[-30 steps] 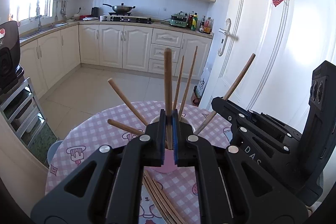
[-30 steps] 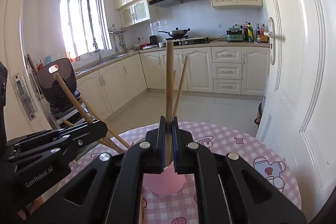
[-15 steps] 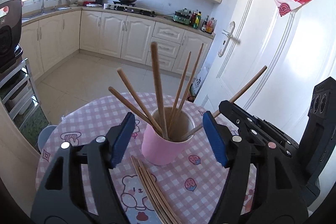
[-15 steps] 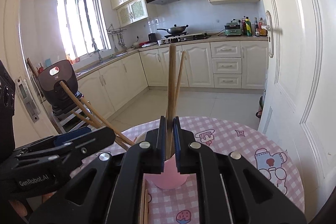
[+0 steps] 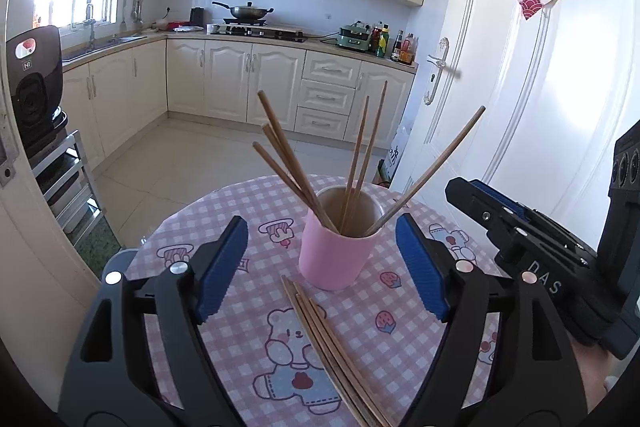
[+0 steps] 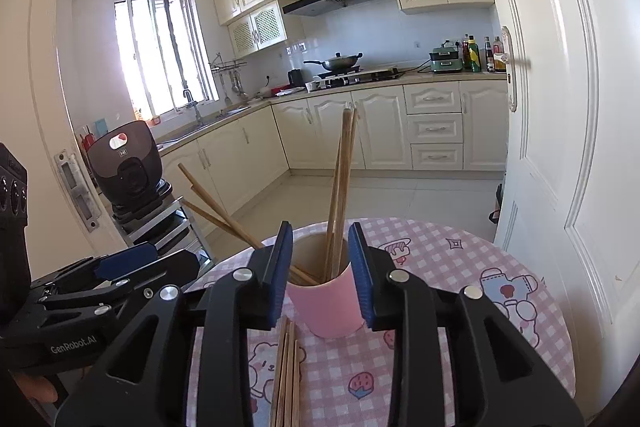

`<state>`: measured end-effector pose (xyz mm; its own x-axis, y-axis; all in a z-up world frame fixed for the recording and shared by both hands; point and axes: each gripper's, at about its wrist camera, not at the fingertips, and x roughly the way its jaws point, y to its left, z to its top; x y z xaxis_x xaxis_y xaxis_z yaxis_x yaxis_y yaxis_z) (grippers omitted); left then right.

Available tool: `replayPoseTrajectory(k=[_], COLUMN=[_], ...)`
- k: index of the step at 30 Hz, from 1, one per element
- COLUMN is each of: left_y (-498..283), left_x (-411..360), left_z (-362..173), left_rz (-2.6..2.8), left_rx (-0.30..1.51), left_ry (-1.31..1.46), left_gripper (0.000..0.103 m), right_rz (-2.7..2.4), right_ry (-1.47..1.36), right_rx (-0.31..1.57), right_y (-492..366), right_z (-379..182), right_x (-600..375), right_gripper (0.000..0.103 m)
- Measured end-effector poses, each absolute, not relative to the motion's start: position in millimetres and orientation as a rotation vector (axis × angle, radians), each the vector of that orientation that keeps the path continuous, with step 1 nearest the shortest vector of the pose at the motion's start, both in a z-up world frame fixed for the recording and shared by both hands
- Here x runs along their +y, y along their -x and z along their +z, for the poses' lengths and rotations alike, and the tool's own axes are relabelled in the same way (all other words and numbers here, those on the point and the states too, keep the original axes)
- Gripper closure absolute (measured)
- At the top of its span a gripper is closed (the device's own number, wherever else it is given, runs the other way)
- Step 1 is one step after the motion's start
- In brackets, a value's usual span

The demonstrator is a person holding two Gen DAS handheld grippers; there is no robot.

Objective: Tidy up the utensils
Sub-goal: 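Lower both open tools back to the remaining chopsticks beside the cup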

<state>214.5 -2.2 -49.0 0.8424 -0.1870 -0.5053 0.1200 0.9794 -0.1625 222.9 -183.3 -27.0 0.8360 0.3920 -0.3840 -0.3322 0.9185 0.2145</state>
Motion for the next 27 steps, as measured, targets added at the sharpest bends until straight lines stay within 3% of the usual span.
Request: replayPoseTrajectory(k=[12,18,27], left_y=[-182.7,-172.1,-162.2], left_x=[14.3,25.3,33.6], left_z=[-100.2,-138.9,-169.0], left_rz=[-0.095,-0.075,-0.059], left_rx=[0.709,0.816,0.878], left_ry=[0.084,0.100,0.130], left_gripper=[0.020,0.020,0.020], right_rz=[0.444,0.448,0.401], right_ry=[-0.056,0.026,0.144], right_rx=[0.655,0.824,0.903], right_y=[-200.6,-198.8,-196.8], right_z=[-81.8,-130.0,-166.2], right_x=[-161.0,-143.2,-129.5], right_gripper=[0.053,0.051,0.051])
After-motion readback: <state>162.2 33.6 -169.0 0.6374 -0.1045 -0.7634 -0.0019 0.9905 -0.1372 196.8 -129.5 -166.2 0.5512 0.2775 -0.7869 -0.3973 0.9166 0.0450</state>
